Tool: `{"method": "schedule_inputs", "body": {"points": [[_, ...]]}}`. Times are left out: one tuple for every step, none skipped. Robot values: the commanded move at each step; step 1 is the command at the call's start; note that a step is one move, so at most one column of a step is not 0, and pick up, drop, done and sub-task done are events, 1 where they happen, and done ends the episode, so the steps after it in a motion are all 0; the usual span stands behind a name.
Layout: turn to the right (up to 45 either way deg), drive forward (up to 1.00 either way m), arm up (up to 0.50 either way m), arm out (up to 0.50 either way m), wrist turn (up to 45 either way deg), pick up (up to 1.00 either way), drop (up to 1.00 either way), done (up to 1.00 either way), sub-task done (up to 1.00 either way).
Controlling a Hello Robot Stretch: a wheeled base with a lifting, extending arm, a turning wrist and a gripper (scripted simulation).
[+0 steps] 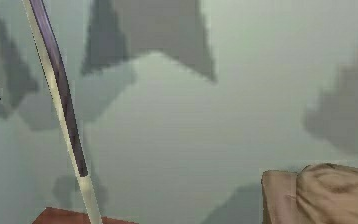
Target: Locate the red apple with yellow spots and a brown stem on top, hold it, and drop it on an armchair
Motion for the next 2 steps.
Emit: {"method": "schedule_inputs", "body": {"points": [[0.0, 0.0, 0.0, -0.08, 0.0, 0.0, 0.0, 0.0, 0.0], [0.0, 0.0, 0.0, 0.0, 0.0, 0.0, 0.0, 1.0, 0.0]]}}
